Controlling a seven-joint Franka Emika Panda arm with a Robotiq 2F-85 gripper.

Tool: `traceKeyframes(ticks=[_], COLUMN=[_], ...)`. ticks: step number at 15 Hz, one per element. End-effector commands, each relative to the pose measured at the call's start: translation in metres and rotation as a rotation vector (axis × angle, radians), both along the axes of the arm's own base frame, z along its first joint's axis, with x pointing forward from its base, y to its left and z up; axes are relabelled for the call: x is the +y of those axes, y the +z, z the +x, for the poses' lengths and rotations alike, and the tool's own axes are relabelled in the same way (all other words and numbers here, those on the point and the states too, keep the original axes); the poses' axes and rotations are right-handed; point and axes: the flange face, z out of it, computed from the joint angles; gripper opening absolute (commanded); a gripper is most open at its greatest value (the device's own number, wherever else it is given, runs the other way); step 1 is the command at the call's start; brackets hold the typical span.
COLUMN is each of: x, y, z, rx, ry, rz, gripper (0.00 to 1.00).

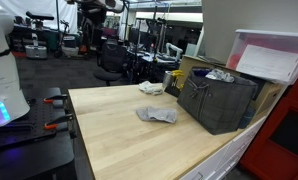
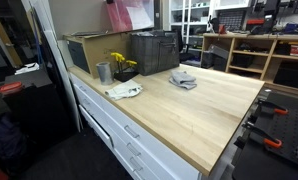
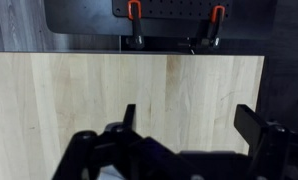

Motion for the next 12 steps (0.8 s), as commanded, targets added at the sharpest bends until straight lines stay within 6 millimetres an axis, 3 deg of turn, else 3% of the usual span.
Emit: traceKeyframes(ticks=[1,6,12], x=[-0.007,-0.015,-0.036], y=[0.000,-0.013,-0.055], z=[0.052,0.138,0.243], rx=[-0.046,-0.139,-0.146], ry=[-0.108,-0.234,-0.332], rz=[-0.020,-0.055,-0.060], gripper=[1.00,1.00,1.00])
